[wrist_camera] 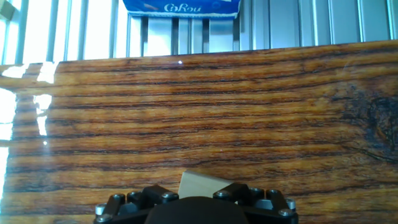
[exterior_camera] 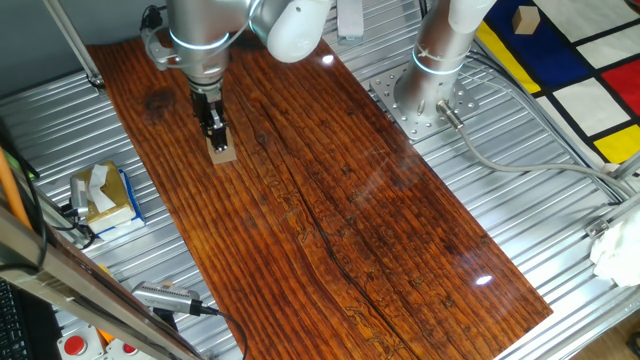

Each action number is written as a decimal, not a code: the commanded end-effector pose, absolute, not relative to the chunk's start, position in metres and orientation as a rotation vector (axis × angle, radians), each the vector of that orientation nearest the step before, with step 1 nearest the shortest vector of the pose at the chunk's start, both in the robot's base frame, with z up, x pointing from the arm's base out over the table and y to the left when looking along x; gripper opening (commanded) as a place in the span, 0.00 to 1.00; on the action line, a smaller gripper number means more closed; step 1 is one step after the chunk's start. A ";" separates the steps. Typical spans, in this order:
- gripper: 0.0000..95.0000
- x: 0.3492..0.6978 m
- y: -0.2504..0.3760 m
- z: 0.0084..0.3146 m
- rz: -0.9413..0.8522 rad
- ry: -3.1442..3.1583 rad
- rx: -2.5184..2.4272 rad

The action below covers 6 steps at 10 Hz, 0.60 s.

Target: Pick up the small block on the left and move it to the right

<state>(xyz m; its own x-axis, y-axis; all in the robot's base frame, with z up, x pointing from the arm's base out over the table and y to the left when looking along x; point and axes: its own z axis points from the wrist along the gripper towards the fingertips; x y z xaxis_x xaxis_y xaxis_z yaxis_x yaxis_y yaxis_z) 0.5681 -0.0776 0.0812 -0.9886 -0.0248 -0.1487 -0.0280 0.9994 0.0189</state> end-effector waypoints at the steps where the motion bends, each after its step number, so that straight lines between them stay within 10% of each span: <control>1: 0.80 0.568 -0.078 0.081 0.033 2.994 -0.031; 6: 0.80 0.568 -0.078 0.081 0.035 3.072 -0.012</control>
